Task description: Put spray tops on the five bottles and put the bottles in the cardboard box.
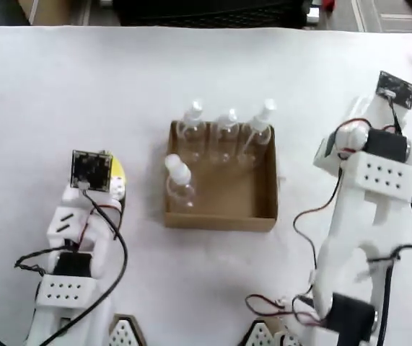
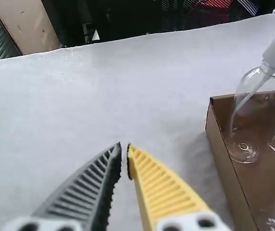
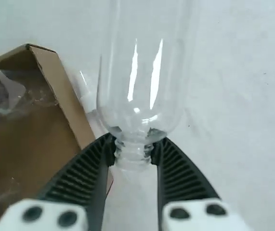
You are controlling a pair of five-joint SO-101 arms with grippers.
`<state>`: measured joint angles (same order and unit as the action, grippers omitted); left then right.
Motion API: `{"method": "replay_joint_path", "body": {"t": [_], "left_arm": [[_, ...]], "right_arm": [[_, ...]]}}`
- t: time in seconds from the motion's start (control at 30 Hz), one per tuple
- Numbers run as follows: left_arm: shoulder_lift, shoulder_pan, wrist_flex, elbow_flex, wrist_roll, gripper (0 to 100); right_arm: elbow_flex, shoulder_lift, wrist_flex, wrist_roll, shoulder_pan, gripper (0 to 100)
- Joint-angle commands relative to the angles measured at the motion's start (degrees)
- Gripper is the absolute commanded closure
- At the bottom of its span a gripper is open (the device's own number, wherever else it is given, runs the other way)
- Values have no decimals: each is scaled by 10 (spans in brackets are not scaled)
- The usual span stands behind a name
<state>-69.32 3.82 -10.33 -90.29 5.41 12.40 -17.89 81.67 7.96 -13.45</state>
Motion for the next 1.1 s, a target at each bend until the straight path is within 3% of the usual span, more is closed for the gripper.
{"method": "replay_joint_path", "body": {"t": [0.0,0.07,0.23,0.43,0.6,0.8,0.93,1.07], "left_arm": [[-7,-7,14,5,5,973],[-7,-7,15,5,5,973],[-7,-8,16,6,5,972],[-7,-8,16,6,5,972],[-7,-8,16,6,5,972],[-7,-8,16,5,5,972],[-6,-8,16,5,5,972],[-5,-8,15,5,5,972]], "right_arm": [[-25,-75,8,-4,-8,977],[-25,-103,8,-38,-13,978],[-18,-194,8,-220,-15,981],[112,-288,-62,-546,-78,981],[344,-337,-270,-899,-189,981],[697,-364,-683,-1288,-284,981],[840,-356,-898,-1373,-291,981],[818,-354,-865,-1335,-278,981]]}}
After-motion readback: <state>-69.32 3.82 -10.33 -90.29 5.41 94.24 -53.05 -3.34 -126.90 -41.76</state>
